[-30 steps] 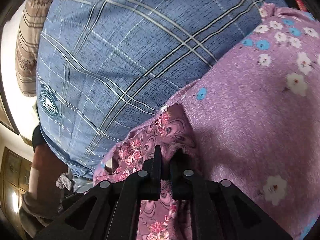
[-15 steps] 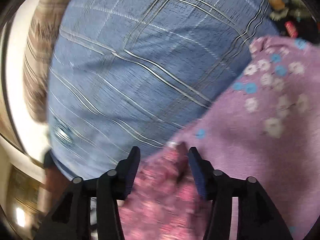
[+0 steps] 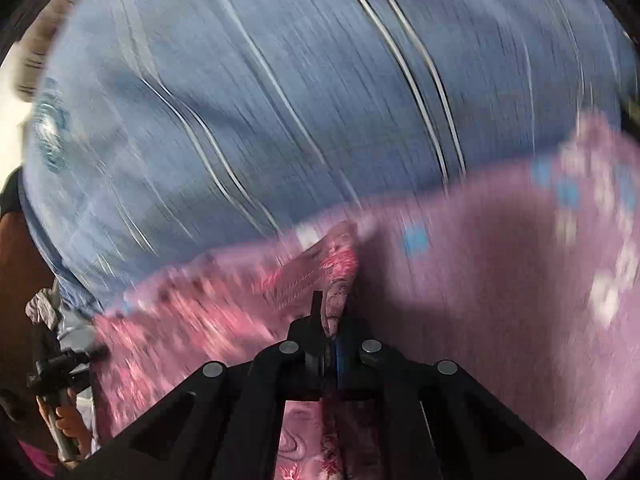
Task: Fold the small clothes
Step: 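Release the fold edge with both grippers onto the lilac sheet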
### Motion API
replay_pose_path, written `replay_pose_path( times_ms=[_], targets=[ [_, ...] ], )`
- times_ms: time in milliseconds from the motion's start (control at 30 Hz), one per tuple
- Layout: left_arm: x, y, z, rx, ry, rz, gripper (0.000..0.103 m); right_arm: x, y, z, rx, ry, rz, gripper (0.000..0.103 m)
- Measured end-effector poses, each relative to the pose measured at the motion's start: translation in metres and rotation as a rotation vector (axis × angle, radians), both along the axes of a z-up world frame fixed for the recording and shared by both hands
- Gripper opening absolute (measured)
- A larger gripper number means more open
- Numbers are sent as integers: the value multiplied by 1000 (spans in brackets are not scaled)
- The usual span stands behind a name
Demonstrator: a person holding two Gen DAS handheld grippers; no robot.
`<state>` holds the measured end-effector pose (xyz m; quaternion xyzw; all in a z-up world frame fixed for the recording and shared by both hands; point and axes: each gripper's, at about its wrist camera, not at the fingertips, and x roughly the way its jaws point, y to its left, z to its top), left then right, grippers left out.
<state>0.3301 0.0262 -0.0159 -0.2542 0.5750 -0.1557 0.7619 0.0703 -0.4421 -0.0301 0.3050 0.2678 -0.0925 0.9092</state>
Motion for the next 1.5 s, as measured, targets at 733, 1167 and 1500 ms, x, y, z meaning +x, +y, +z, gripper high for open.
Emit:
replay_pose_path(
  times_ms=[733, 1167, 1500],
  targets=[
    [-220, 22, -7, -239, 79, -142, 71, -191, 45, -73, 310, -50, 28, 45],
    [-223, 54, -22, -277, 151, 12, 49, -196, 63, -64, 66, 50, 8, 6],
    [-222, 61, 4, -283, 45, 60, 56, -232, 79, -16, -6, -125, -57, 14]
  ],
)
